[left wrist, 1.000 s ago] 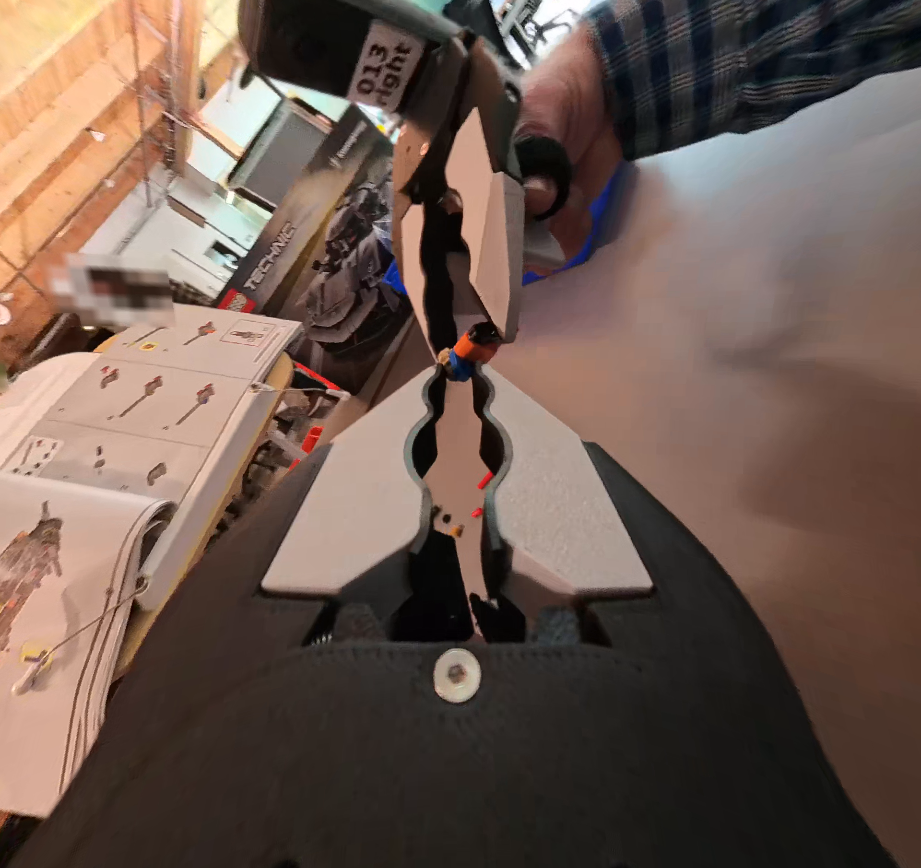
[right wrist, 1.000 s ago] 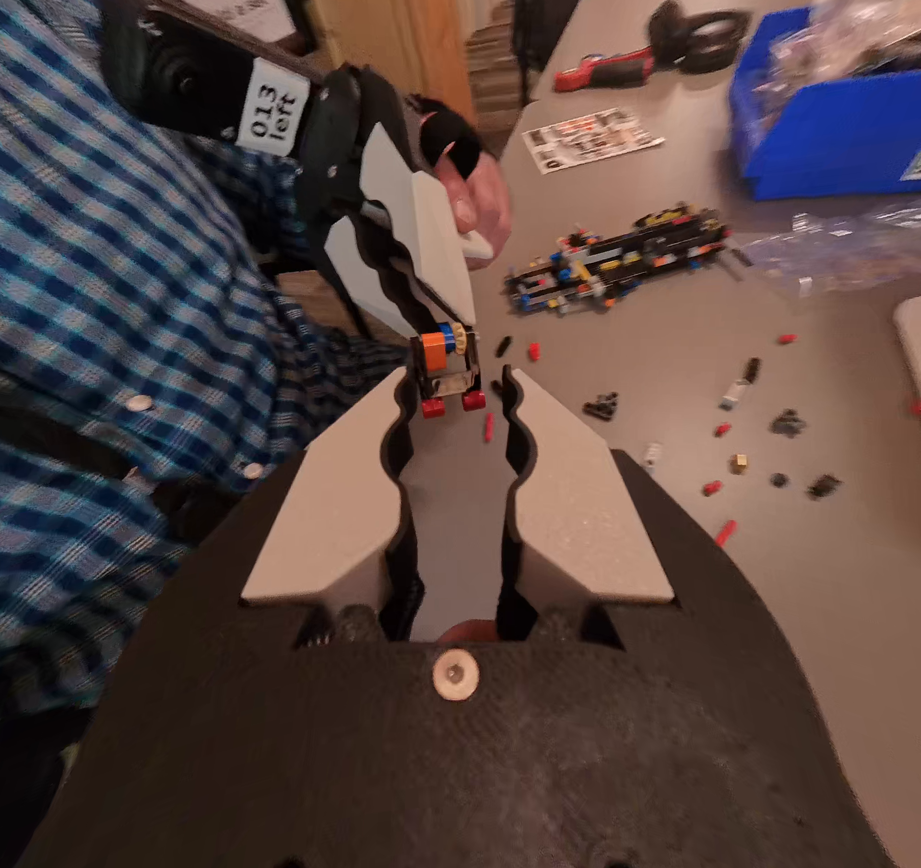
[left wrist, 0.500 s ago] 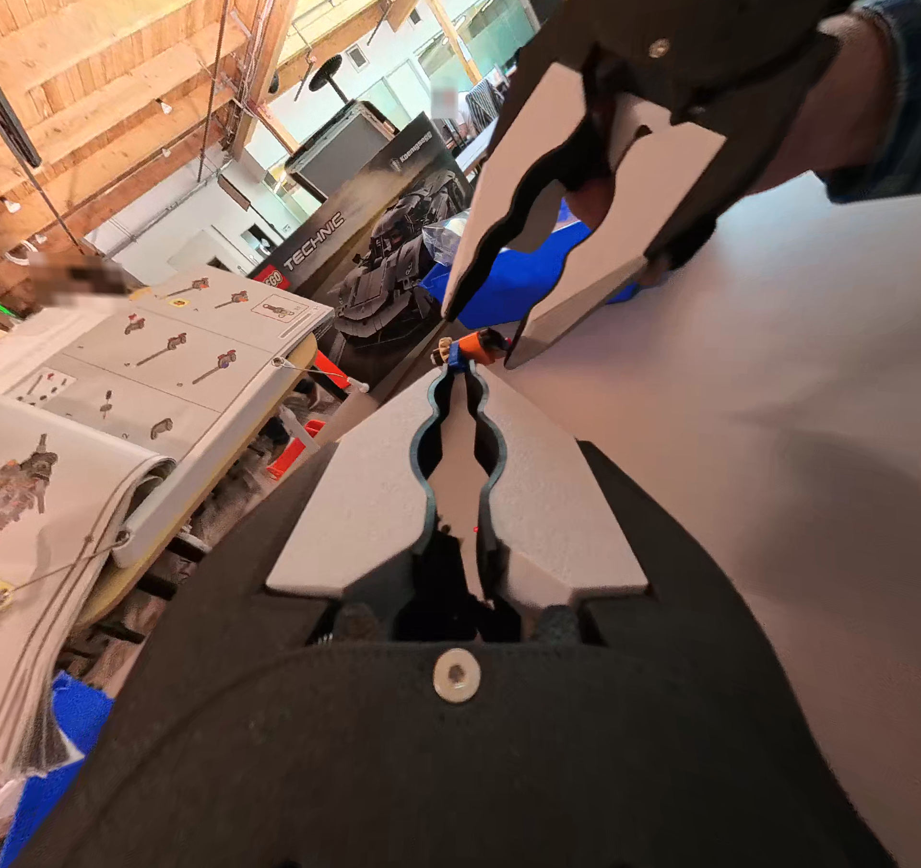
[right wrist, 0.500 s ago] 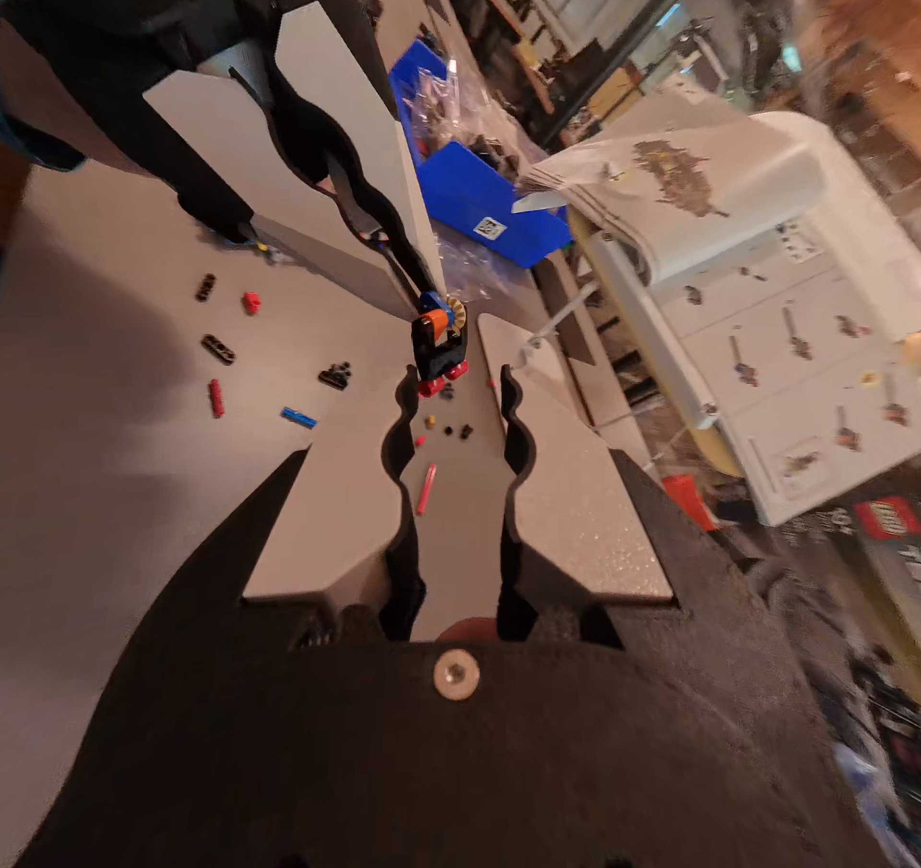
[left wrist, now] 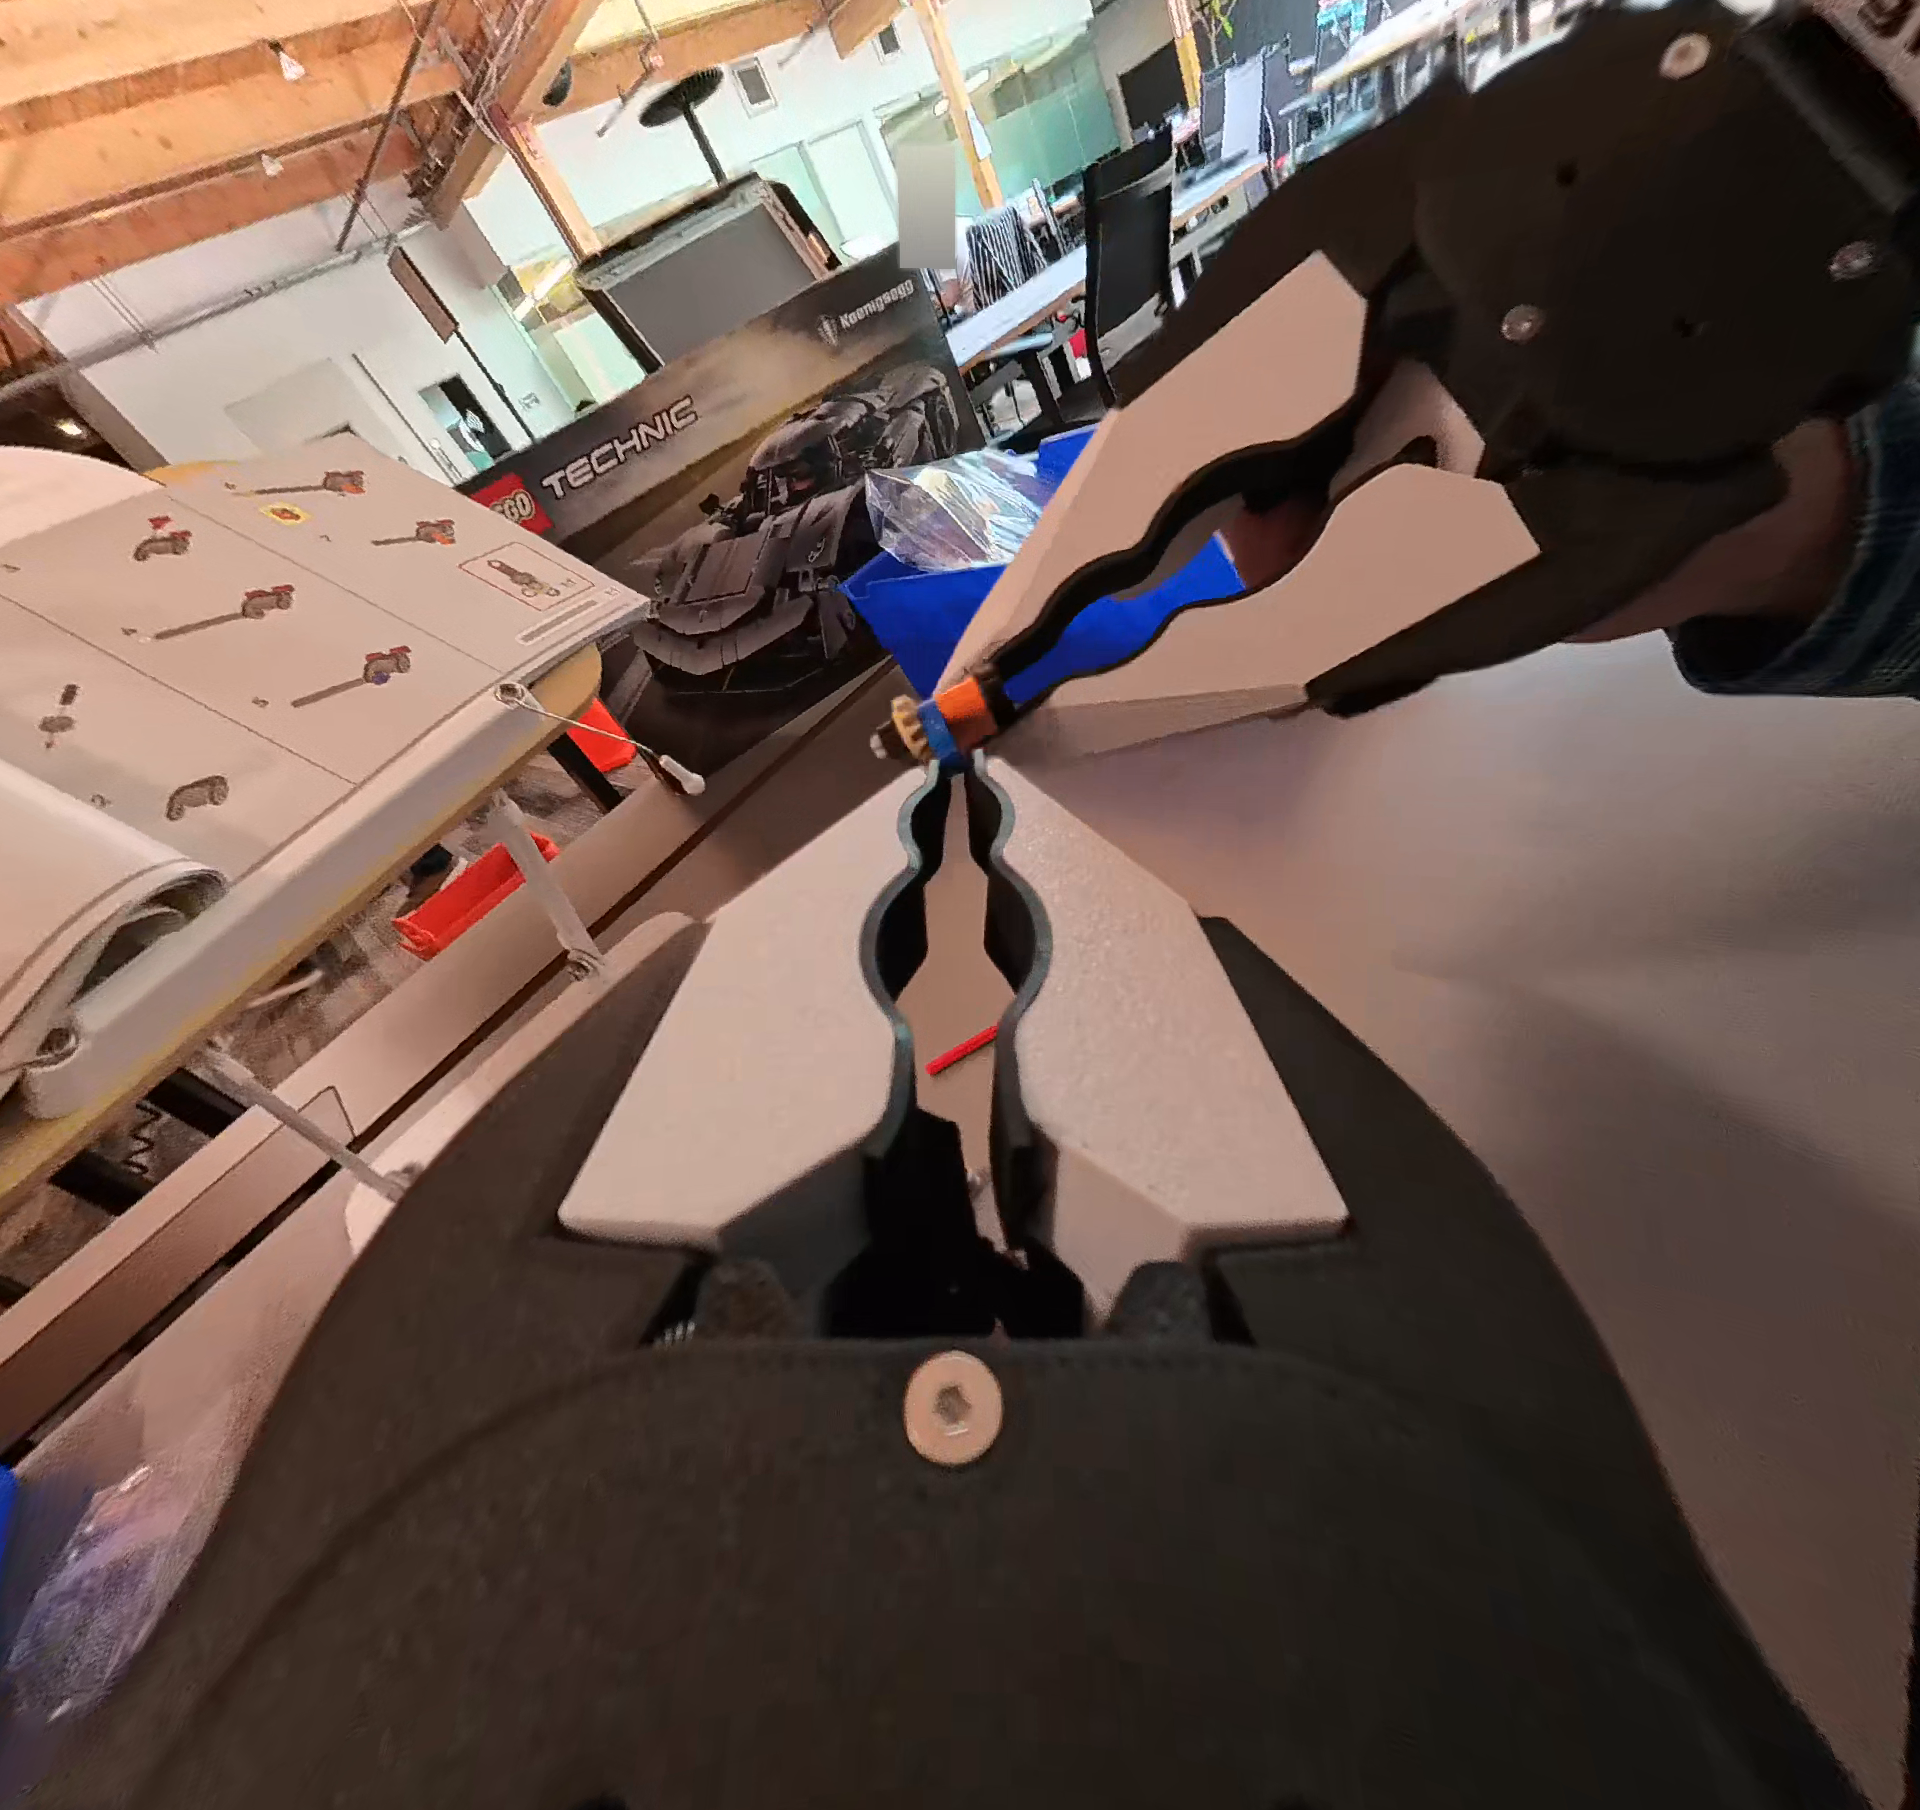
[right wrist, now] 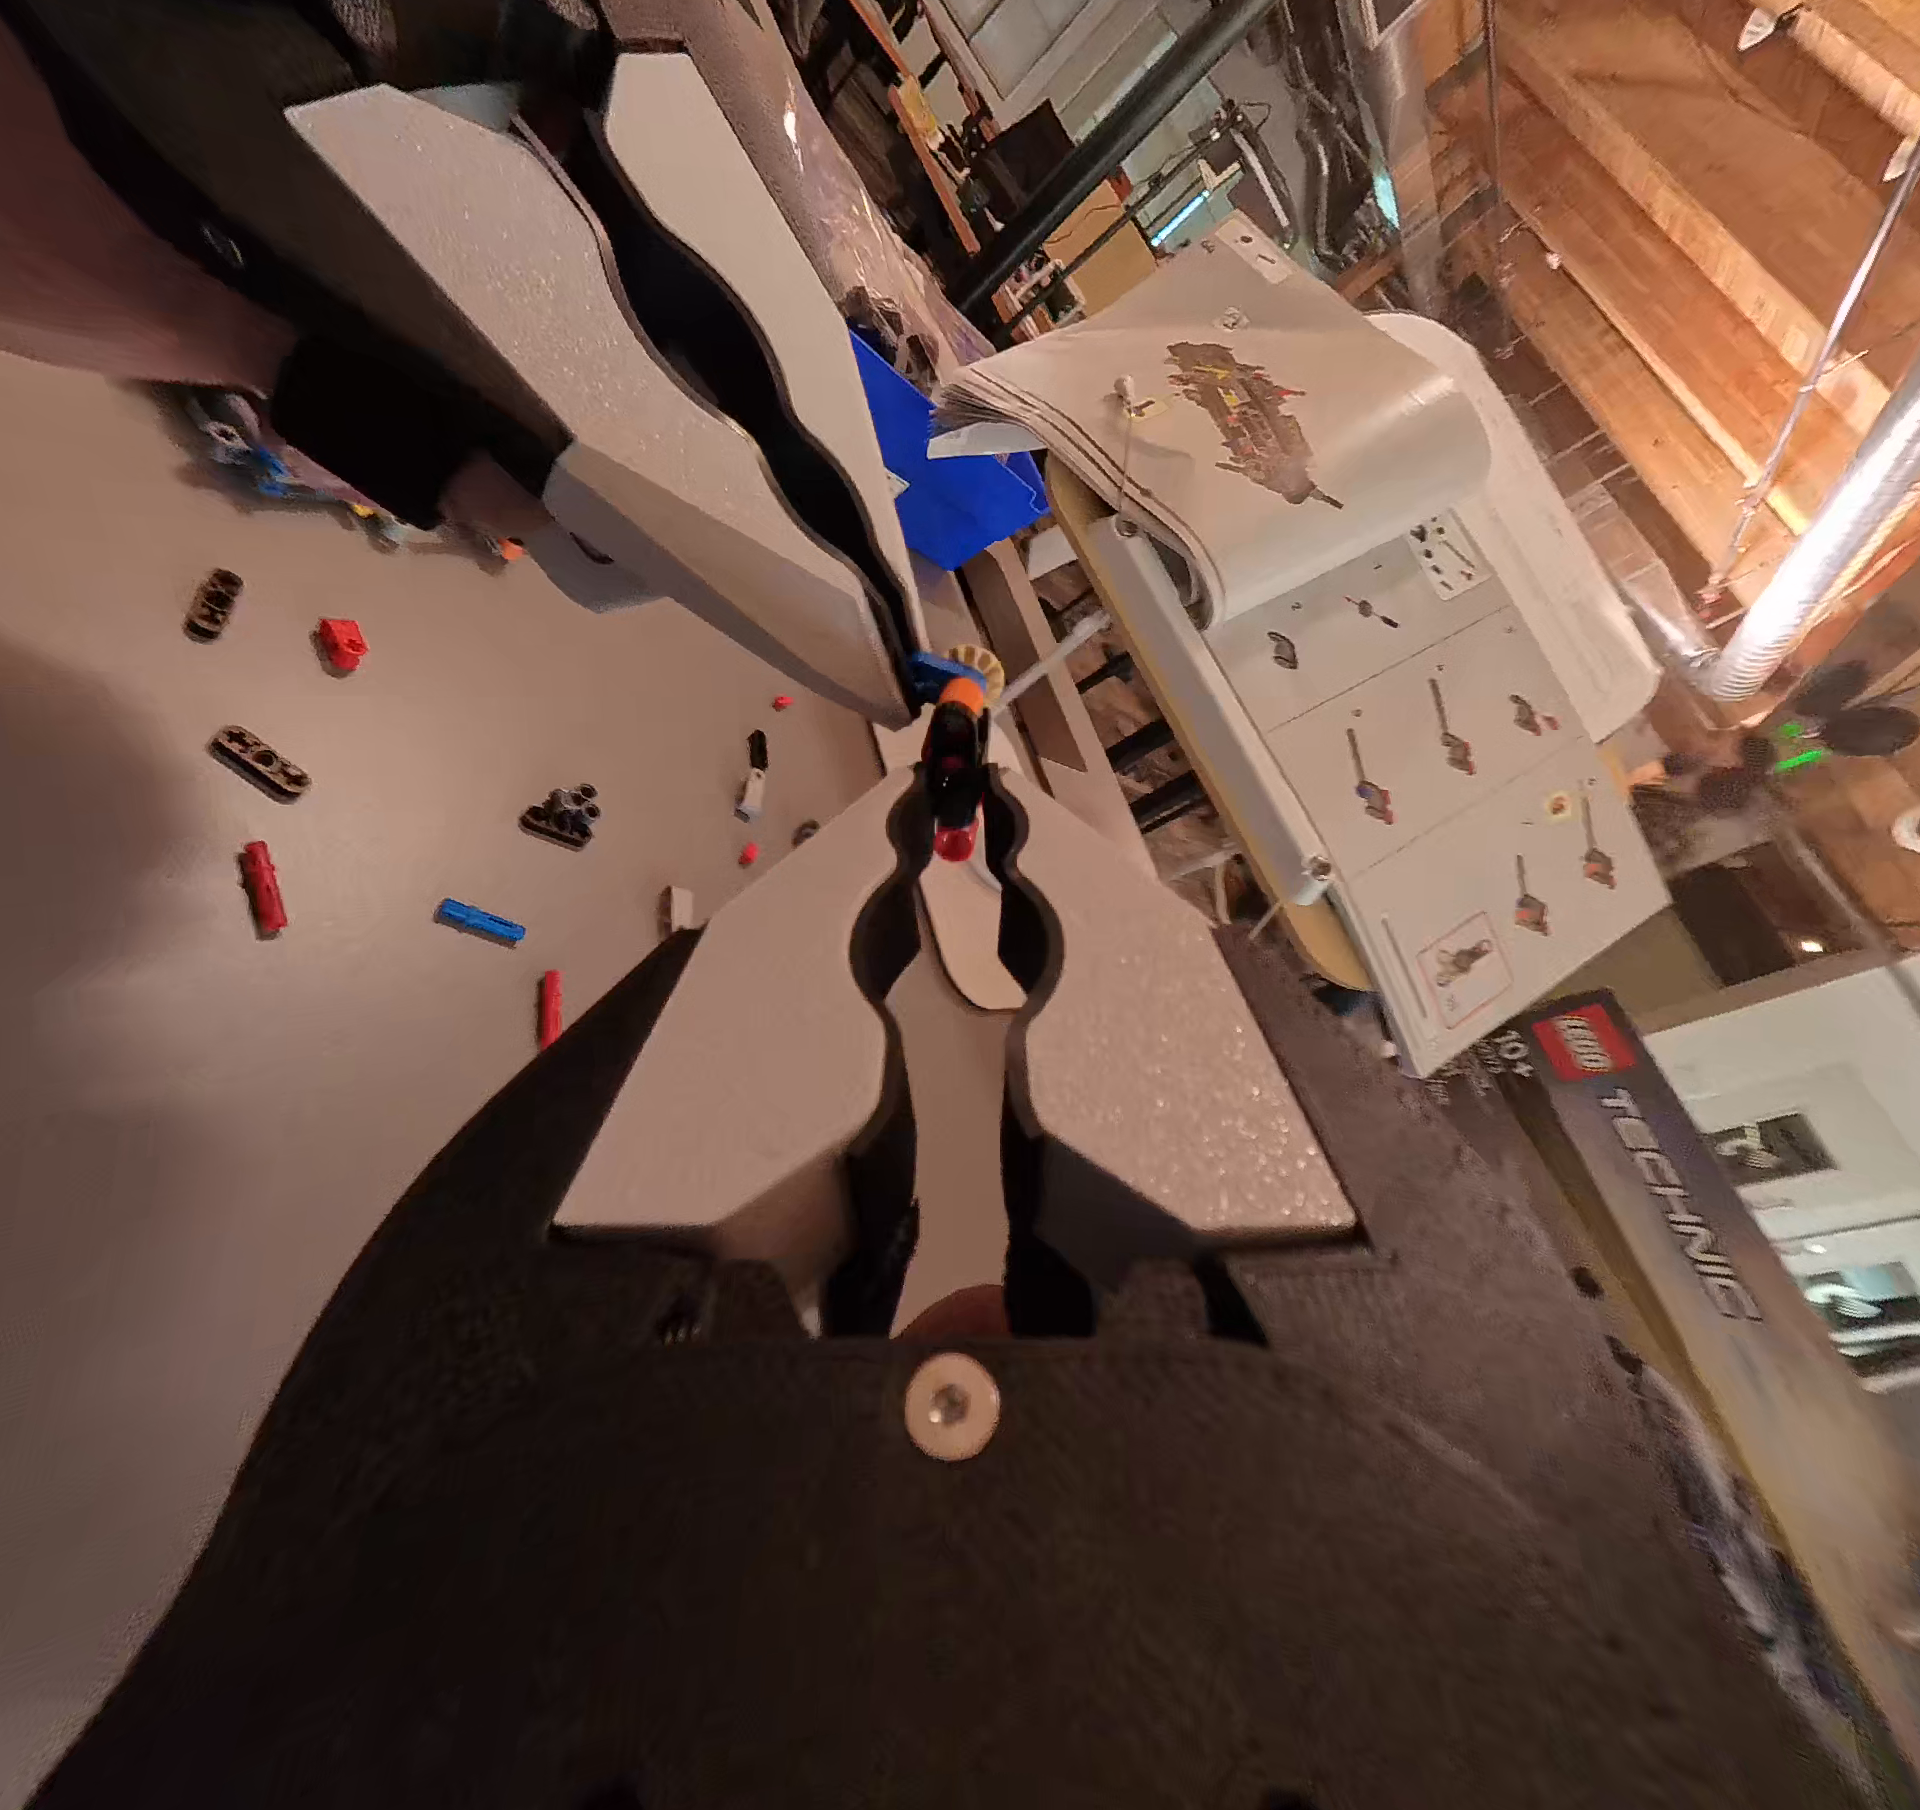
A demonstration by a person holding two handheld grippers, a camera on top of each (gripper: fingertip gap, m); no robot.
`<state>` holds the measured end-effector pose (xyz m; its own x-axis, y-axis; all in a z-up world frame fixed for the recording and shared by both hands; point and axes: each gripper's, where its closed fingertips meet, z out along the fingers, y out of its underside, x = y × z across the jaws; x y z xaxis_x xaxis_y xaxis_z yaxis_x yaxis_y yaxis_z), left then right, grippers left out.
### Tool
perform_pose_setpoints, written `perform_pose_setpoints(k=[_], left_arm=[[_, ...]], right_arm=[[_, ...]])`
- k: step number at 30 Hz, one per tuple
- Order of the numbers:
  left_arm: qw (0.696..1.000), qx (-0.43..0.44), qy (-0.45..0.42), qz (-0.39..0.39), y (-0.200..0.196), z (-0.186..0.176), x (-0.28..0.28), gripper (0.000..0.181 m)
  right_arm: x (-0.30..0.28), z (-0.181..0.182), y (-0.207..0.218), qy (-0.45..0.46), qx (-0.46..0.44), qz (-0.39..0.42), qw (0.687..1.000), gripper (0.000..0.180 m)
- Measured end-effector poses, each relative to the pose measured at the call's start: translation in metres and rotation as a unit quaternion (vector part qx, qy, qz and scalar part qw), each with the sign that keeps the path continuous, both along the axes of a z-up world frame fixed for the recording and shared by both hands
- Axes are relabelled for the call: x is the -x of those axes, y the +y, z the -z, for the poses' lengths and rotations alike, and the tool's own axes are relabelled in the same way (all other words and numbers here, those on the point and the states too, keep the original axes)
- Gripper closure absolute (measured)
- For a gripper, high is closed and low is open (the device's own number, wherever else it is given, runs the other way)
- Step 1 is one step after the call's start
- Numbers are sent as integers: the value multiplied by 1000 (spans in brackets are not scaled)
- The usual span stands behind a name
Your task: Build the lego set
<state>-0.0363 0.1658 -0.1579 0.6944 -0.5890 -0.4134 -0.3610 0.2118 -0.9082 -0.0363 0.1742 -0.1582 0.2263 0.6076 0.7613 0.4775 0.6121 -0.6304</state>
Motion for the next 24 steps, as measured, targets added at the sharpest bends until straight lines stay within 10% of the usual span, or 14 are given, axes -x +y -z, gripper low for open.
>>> perform_pose_setpoints(k=[24], left_arm=[[992, -60, 104, -22, -3, -13, 1, 166]], right_arm=[[-6, -5, 7, -109, -145, 13, 983, 176]])
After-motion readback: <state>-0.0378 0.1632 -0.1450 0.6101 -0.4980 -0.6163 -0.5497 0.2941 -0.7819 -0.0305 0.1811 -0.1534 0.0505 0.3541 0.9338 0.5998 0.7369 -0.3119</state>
